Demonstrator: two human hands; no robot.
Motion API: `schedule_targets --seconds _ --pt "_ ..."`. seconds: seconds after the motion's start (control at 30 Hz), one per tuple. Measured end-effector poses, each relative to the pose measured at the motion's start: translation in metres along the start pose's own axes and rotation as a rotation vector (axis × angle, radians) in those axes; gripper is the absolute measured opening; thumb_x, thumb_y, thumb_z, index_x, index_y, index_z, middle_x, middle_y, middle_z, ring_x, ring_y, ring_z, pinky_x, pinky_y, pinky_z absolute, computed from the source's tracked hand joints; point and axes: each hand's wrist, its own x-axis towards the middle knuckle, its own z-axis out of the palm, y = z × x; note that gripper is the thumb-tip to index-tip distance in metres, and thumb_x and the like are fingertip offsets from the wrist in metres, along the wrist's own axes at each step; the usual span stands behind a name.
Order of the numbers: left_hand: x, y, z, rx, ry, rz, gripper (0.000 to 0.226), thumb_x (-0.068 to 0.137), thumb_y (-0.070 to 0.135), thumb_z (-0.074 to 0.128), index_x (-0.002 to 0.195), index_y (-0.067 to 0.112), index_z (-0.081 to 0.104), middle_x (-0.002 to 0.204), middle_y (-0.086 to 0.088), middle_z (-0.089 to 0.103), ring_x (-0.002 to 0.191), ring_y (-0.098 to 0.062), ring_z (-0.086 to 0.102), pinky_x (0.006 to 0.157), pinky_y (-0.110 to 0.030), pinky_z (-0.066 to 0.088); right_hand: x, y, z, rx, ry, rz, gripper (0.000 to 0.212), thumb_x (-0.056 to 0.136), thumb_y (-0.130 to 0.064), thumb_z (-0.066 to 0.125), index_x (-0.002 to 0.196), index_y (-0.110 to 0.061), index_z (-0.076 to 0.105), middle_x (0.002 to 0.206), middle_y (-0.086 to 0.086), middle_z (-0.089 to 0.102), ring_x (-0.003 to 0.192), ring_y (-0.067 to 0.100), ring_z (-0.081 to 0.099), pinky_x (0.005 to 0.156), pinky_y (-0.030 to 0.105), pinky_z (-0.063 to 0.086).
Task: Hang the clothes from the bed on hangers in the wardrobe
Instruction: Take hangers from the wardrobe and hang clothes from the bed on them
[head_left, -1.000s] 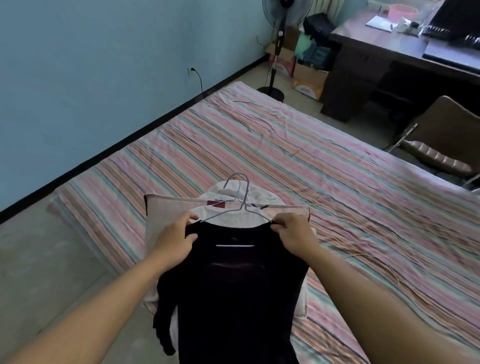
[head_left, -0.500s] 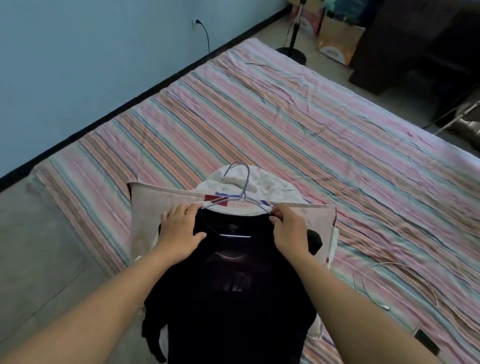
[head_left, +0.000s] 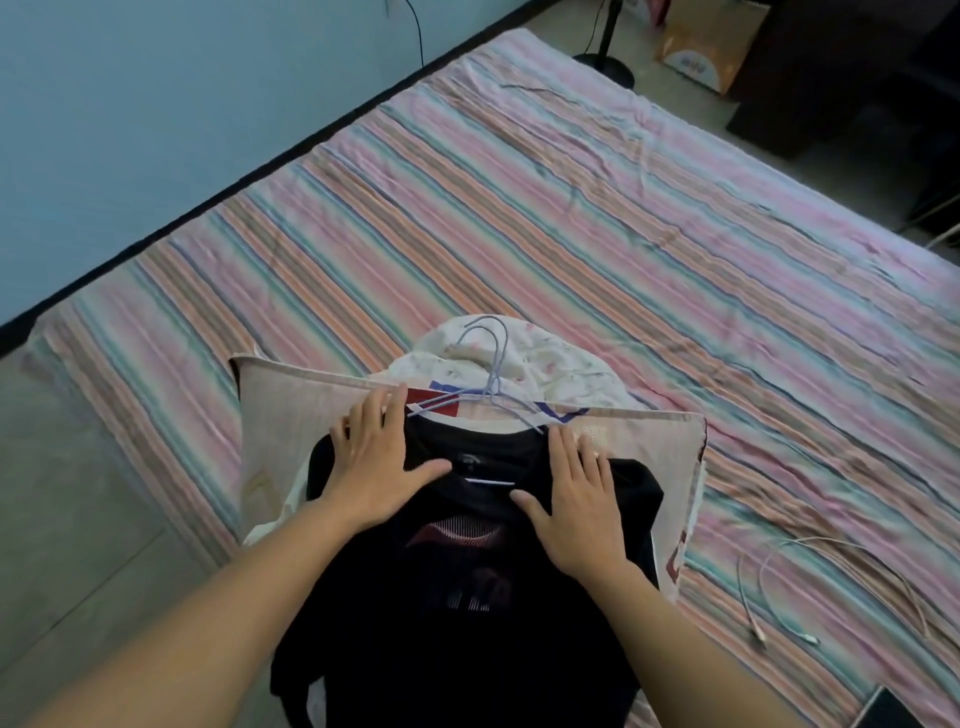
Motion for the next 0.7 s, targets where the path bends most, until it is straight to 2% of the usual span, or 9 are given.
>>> schedule_targets --seconds 0.1,0.17,0.33,0.43,0.57,0.63,0.7 --pt "-0.014 -0.013 0.012 0.138 -0.133 0.050 0.112 0.081 0.077 0.046 0.153 0.022 -0.019 0.162 -0.005 -0.022 0.148 -0.022 -0.023 0.118 -0.052 -0.008 0.006 -0.001 -0.001 -0.005 -0.062 0.037 0.088 0.098 -0.066 0.031 0.158 -0.020 -0.014 0.167 0.000 -0.011 0.153 0.025 -0.011 0.124 0.041 -0.007" --pt "-0.014 -0.021 0.016 0.206 -0.190 0.067 0.106 0.086 0.073 0.042 0.151 0.023 -0.025 0.159 -0.005 -0.030 0.144 -0.020 -0.032 0.118 -0.051 -0.012 0.009 -0.001 0.000 -0.030 -0.095 0.042 0.087 0.098 -0.064 0.031 0.158 -0.021 -0.014 0.167 0.000 -0.013 0.153 0.026 -0.011 0.124 0.042 -0.007" --pt "-0.003 -0.007 0.002 0.082 -0.226 -0.006 0.090 0.094 0.053 0.051 0.156 0.026 -0.007 0.164 -0.003 -0.013 0.149 -0.018 -0.018 0.120 -0.050 -0.006 0.015 -0.006 -0.010 -0.004 -0.173 0.088 0.086 0.100 -0.058 0.040 0.159 -0.021 -0.010 0.167 0.001 -0.010 0.154 0.028 -0.008 0.124 0.046 -0.003" --pt "-0.012 -0.001 -0.015 0.032 -0.243 -0.051 0.087 0.094 0.048 0.056 0.157 0.020 0.003 0.165 -0.006 -0.005 0.151 -0.020 -0.011 0.121 -0.048 -0.005 0.009 -0.015 -0.029 0.053 -0.226 0.096 0.087 0.099 -0.055 0.045 0.159 -0.018 -0.005 0.167 0.004 -0.005 0.154 0.030 -0.003 0.123 0.049 0.002" --pt "-0.043 0.005 -0.047 0.052 -0.229 -0.084 0.081 0.089 0.053 0.061 0.150 0.012 0.027 0.163 -0.012 0.009 0.151 -0.026 0.002 0.122 -0.045 0.001 -0.016 -0.033 -0.070 0.090 -0.239 0.058 0.078 0.099 -0.055 0.045 0.156 -0.008 0.019 0.163 0.012 0.021 0.151 0.029 0.018 0.121 0.043 0.021" --pt "-0.062 0.008 -0.065 0.032 -0.226 -0.081 0.080 0.087 0.053 0.064 0.149 0.014 0.030 0.161 -0.011 0.017 0.150 -0.026 0.009 0.121 -0.043 0.003 -0.031 -0.046 -0.091 0.081 -0.227 0.003 0.069 0.099 -0.053 0.047 0.149 -0.008 0.034 0.153 0.010 0.040 0.142 0.027 0.035 0.115 0.038 0.031" --pt "-0.081 0.011 -0.085 0.015 -0.219 -0.060 0.081 0.085 0.053 0.065 0.148 0.016 0.032 0.158 -0.008 0.025 0.147 -0.025 0.017 0.119 -0.041 0.009 -0.047 -0.059 -0.112 0.097 -0.227 -0.027 0.062 0.099 -0.050 0.050 0.145 -0.010 0.042 0.146 0.006 0.049 0.136 0.024 0.043 0.109 0.037 0.037"
